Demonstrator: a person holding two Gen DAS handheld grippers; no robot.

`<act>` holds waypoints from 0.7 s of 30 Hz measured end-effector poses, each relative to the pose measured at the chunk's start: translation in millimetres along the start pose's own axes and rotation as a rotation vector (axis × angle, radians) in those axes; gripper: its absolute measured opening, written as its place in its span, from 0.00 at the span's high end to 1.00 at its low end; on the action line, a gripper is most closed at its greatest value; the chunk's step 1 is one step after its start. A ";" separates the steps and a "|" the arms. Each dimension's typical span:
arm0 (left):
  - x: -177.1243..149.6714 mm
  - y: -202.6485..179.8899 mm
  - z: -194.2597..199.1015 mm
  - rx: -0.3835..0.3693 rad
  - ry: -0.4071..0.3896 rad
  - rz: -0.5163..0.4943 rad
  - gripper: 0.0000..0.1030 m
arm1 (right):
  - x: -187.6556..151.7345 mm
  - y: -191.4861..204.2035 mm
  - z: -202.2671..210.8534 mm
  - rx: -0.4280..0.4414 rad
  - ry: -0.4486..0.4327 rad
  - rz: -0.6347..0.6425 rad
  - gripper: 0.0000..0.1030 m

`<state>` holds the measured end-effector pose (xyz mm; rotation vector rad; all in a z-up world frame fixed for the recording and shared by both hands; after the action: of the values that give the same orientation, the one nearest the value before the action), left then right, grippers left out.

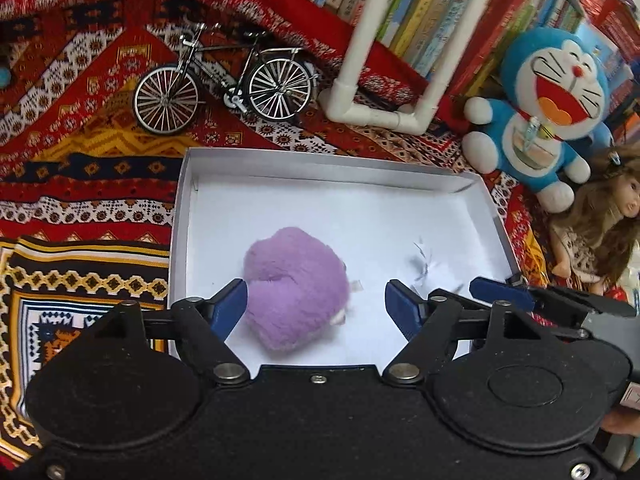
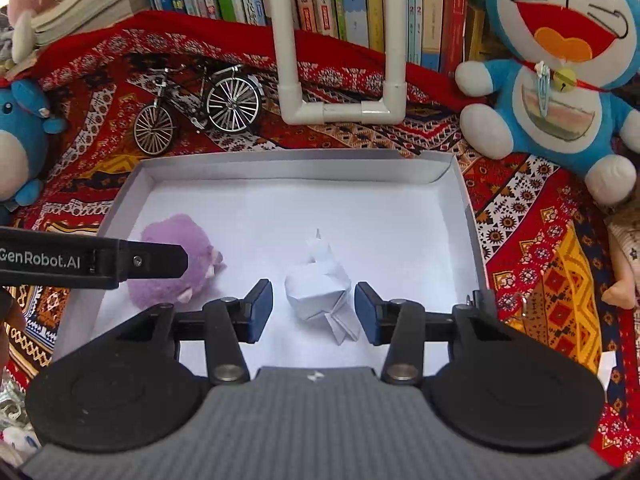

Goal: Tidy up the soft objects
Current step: 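Open the left tool to drop the purple plush while the right tool releases the paper figure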

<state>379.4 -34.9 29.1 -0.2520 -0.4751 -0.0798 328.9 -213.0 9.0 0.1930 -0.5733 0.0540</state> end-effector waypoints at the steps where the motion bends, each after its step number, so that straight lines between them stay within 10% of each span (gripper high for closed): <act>1: -2.2 -2.1 3.6 0.002 -0.004 -0.010 0.28 | -0.6 1.3 3.5 0.002 -0.005 0.003 0.39; 21: -53.0 -23.7 105.5 -0.001 -0.190 -0.134 0.17 | -30.0 11.5 90.2 0.042 -0.156 0.064 0.14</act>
<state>282.5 -29.6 100.4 -0.2299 -0.6812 -0.1883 254.5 -219.4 68.7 0.2215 -0.7345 0.1135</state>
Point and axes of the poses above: each gripper's, at about its wrist camera, not at the fingertips, and z roughly against the way its jaws point, y to its left, x to its top, the point moved 4 cm from there along -z, roughly the way its jaws point, and after that the axes turned 4 degrees about x, right-handed, at the moved point
